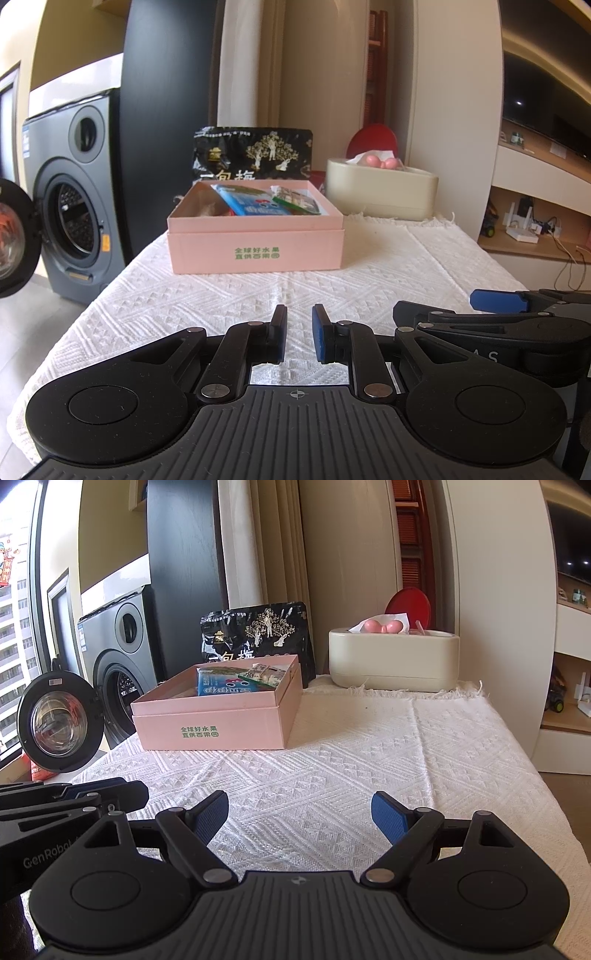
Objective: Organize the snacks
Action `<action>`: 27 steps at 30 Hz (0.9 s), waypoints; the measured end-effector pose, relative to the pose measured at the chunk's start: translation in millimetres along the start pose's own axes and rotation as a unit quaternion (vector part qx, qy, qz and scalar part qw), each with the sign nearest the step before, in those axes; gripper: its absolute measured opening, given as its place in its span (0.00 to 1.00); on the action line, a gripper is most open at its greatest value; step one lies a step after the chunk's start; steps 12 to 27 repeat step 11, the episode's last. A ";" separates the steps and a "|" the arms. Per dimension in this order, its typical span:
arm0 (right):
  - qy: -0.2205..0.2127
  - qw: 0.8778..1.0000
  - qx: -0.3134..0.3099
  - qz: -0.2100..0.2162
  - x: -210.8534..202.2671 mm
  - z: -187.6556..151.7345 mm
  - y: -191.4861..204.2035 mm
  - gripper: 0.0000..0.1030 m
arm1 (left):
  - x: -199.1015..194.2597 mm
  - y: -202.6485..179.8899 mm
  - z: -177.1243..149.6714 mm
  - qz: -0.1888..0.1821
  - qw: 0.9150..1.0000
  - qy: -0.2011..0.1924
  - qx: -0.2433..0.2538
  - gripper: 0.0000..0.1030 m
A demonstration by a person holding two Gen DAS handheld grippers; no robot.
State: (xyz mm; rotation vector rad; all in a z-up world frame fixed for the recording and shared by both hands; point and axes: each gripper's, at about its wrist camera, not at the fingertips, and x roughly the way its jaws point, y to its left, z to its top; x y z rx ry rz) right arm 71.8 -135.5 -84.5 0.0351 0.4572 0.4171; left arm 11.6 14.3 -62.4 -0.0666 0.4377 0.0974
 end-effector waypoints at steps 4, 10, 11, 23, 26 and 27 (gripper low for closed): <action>0.005 1.000 0.000 0.001 1.7 -0.3 0.1 0.83 | -0.5 0.2 -0.4 -0.007 1.000 -0.003 0.000 0.18; 0.019 1.000 0.015 -0.009 6.9 -0.2 -2.7 0.83 | 3.1 6.6 -1.3 0.000 1.000 0.006 -0.019 0.18; 0.023 0.999 0.020 -0.011 8.3 0.1 -3.9 0.83 | 5.0 10.8 -1.4 0.001 1.000 0.010 -0.028 0.18; 0.023 0.999 0.020 -0.011 8.3 0.1 -3.9 0.83 | 5.0 10.8 -1.4 0.001 1.000 0.010 -0.028 0.18; 0.023 0.999 0.020 -0.011 8.3 0.1 -3.9 0.83 | 5.0 10.8 -1.4 0.001 1.000 0.010 -0.028 0.18; 0.023 0.999 0.020 -0.011 8.3 0.1 -3.9 0.83 | 5.0 10.8 -1.4 0.001 1.000 0.010 -0.028 0.18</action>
